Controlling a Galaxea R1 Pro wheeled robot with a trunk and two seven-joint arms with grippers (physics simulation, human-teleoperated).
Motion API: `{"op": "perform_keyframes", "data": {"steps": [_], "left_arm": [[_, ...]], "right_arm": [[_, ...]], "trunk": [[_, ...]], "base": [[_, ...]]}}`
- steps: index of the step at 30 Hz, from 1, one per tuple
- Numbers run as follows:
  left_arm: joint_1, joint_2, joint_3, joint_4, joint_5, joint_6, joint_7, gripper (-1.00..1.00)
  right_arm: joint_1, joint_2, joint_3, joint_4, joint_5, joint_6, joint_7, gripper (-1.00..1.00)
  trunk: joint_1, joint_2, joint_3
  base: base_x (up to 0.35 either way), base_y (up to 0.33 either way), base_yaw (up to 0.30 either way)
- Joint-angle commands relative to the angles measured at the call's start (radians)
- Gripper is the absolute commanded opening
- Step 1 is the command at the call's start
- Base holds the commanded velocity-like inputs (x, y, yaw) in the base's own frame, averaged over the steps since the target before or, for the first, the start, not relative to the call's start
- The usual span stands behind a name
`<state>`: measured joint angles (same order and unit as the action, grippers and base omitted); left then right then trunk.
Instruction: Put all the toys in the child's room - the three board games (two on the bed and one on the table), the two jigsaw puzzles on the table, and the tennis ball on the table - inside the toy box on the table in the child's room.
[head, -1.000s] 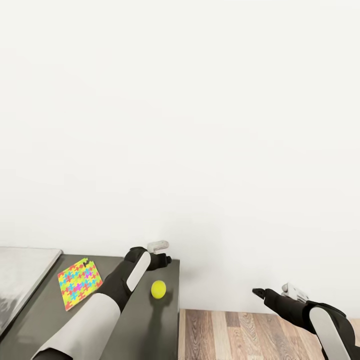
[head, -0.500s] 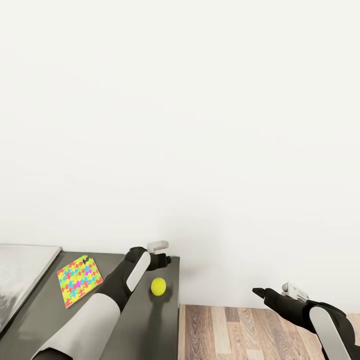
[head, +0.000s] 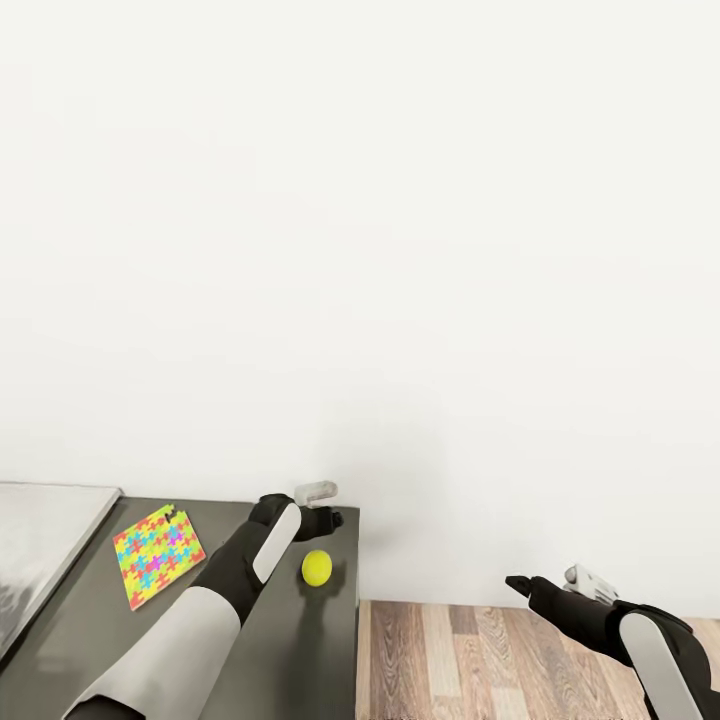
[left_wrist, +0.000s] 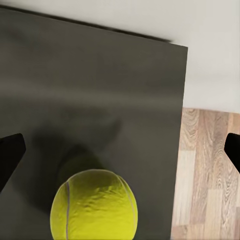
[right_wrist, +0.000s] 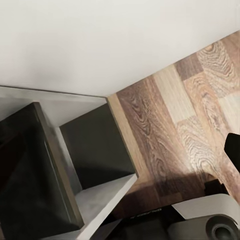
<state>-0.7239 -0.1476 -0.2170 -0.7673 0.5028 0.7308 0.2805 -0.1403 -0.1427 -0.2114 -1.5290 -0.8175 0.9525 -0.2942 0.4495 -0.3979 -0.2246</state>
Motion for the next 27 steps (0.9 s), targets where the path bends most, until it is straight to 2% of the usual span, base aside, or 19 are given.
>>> {"op": "perform_keyframes", "data": {"steps": [1,27], "left_arm": [[-0.001,0.000,-0.002,-0.001,0.011,0.003,0.009,1.00],[-0.001,-0.001,-0.002,-0.001,0.007,0.004,0.009,1.00]], "right_arm": [[-0.001,0.000,0.000,-0.001,-0.010,0.003,-0.010,1.00],[-0.001,-0.008,-0.001,-0.002,-0.012,0.005,-0.009,1.00]], "trunk": [[0.001,-0.002,-0.004],[0.001,-0.002,-0.046]], "base": [[0.000,0.000,0.000],[0.000,0.000,0.000]]}}
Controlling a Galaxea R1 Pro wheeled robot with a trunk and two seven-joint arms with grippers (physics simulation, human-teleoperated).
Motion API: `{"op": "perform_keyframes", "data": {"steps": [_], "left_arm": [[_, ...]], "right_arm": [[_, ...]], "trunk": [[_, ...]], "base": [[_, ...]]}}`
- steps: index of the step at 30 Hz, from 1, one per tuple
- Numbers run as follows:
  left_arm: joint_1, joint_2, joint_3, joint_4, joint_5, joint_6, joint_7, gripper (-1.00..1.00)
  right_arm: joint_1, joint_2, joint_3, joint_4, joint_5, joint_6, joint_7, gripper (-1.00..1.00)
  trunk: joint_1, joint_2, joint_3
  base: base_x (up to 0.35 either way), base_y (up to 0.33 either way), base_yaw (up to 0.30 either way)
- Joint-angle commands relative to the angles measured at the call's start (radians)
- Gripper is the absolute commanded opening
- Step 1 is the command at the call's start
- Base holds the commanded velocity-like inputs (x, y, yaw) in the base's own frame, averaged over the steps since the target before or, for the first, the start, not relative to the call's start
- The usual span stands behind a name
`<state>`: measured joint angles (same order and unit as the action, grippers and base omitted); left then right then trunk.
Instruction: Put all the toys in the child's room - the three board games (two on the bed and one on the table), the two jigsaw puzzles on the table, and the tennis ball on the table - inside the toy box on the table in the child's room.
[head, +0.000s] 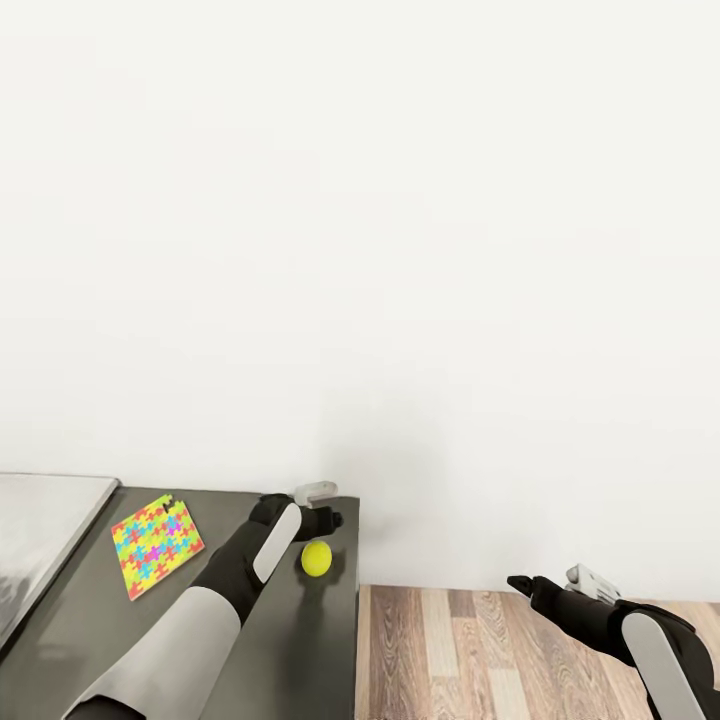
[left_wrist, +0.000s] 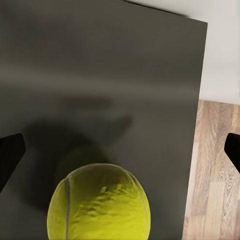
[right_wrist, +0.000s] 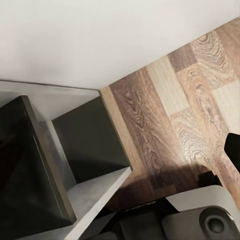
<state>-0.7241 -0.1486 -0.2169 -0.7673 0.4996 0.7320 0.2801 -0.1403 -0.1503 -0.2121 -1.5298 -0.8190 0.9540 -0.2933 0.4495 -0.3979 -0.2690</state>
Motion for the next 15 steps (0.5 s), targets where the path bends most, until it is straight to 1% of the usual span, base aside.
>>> {"op": "perform_keyframes", "data": {"steps": [1,9,15], "left_arm": [[-0.001,0.000,-0.002,-0.001,0.010,0.003,0.010,1.00],[0.000,0.000,0.000,-0.001,0.011,0.001,0.011,1.00],[0.000,-0.001,0.000,0.001,0.014,-0.035,0.013,1.00]], "right_arm": [[-0.001,0.000,0.000,-0.001,-0.011,0.003,-0.010,1.00],[-0.001,-0.002,-0.001,-0.001,-0.011,0.003,-0.009,1.00],[-0.001,-0.003,-0.001,-0.001,-0.011,0.004,-0.009,1.00]], "trunk": [[0.001,-0.002,-0.004],[0.001,-0.002,-0.017],[0.001,-0.002,-0.027]], "base": [[0.000,0.000,0.000],[0.000,0.000,0.000],[0.000,0.000,0.000]]}}
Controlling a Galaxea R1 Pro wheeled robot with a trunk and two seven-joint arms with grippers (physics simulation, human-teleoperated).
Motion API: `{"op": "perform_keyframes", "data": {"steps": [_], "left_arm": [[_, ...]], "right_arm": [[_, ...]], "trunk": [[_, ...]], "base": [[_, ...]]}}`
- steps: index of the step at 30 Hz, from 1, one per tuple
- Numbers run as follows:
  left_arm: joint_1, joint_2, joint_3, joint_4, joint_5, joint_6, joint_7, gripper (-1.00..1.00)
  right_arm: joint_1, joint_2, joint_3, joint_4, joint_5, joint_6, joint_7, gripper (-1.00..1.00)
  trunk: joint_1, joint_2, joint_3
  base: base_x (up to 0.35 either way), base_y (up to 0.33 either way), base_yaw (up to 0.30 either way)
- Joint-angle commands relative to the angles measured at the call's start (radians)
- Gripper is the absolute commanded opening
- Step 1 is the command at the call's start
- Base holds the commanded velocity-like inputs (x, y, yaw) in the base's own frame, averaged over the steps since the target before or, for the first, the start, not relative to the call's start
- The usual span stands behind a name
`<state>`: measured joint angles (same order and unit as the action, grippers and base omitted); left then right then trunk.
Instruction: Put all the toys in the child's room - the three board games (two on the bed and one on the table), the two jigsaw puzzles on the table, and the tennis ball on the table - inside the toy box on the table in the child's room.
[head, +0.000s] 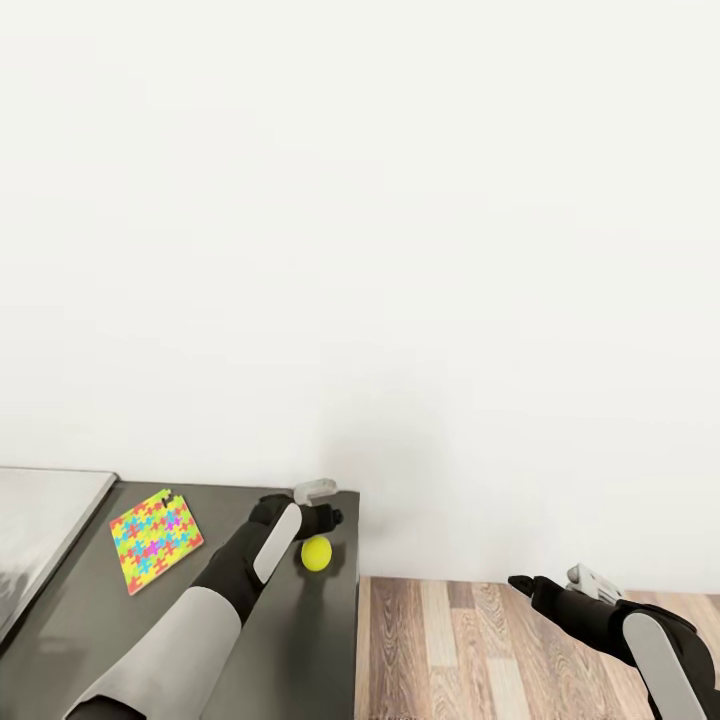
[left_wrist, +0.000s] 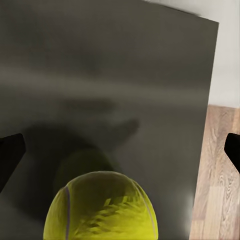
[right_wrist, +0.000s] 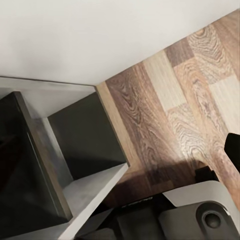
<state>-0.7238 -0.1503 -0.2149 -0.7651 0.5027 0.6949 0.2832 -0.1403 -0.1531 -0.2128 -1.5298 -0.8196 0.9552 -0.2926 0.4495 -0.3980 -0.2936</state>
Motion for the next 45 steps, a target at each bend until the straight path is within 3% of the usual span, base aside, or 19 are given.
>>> {"op": "perform_keyframes", "data": {"steps": [1,23,45], "left_arm": [[-0.001,0.000,-0.003,0.000,0.011,-0.001,0.010,1.00],[-0.001,-0.006,0.000,0.025,0.022,0.046,0.057,1.00],[-0.001,-0.008,0.002,0.026,0.021,0.041,0.056,1.00]], "right_arm": [[-0.001,0.000,0.000,-0.001,-0.010,0.003,-0.010,1.00],[-0.001,-0.002,-0.005,-0.001,-0.014,0.005,-0.009,1.00],[-0.001,0.006,-0.010,0.000,-0.011,-0.001,-0.008,1.00]], "trunk": [[0.001,-0.002,-0.004],[0.001,-0.002,-0.039],[0.001,-0.002,-0.041]], "base": [[0.000,0.000,0.000],[-0.015,0.000,0.000],[-0.033,0.000,0.000]]}}
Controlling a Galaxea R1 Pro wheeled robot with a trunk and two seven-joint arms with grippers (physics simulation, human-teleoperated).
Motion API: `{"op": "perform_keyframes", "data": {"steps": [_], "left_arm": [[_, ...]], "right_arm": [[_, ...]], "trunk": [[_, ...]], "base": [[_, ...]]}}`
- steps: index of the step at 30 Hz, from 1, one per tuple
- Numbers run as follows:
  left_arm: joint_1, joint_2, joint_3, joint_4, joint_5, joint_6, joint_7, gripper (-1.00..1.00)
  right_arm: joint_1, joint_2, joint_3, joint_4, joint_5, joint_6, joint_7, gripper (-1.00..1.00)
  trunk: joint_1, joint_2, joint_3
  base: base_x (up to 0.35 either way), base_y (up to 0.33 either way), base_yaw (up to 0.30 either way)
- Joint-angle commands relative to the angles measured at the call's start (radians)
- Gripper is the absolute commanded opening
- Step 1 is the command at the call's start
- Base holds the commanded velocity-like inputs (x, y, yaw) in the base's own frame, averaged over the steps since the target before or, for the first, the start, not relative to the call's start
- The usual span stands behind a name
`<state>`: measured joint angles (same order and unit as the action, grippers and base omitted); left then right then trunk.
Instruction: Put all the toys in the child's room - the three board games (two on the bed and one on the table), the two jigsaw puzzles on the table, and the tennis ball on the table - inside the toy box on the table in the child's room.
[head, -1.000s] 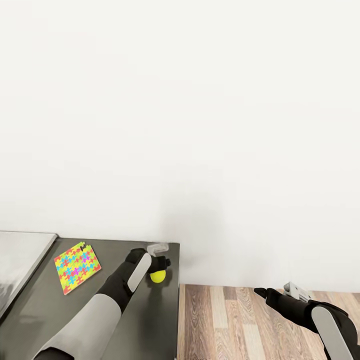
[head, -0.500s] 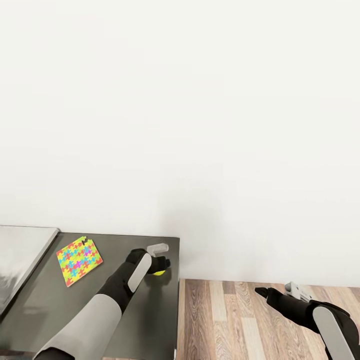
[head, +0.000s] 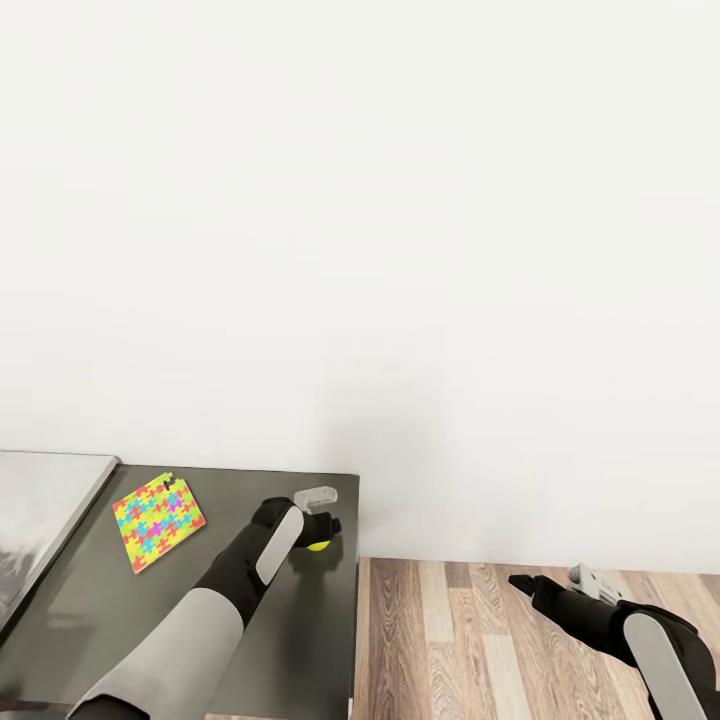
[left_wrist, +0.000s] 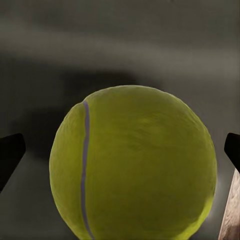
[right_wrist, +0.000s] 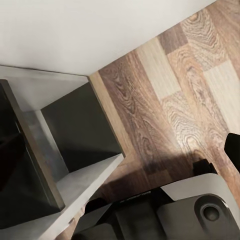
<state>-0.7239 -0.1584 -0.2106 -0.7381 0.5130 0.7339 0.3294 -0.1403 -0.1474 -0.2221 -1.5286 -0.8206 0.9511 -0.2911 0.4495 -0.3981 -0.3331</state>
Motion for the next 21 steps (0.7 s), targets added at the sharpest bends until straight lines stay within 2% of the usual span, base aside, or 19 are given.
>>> {"op": "perform_keyframes", "data": {"steps": [1,9,10,21], "left_arm": [[-0.001,0.000,-0.003,-0.001,0.010,0.002,0.010,1.00],[0.000,0.000,-0.003,-0.001,0.010,0.002,0.009,1.00],[-0.001,0.000,-0.003,-0.001,0.010,0.002,0.009,-1.00],[0.000,0.000,-0.004,-0.001,0.010,0.002,0.006,-1.00]], "right_arm": [[-0.001,0.000,0.000,-0.001,-0.010,0.003,-0.010,1.00],[0.000,0.003,0.000,-0.001,-0.006,0.003,-0.010,1.00],[-0.001,0.003,0.000,-0.001,-0.006,0.003,-0.010,1.00],[-0.001,0.003,0.002,-0.001,-0.007,0.003,-0.010,1.00]], "trunk": [[0.001,-0.002,-0.002],[0.001,-0.002,-0.002],[0.001,-0.002,-0.002],[0.001,-0.002,-0.002]], "base": [[-0.055,0.000,0.000],[-0.048,0.000,0.000],[-0.008,0.000,0.000],[-0.001,0.000,0.000]]}}
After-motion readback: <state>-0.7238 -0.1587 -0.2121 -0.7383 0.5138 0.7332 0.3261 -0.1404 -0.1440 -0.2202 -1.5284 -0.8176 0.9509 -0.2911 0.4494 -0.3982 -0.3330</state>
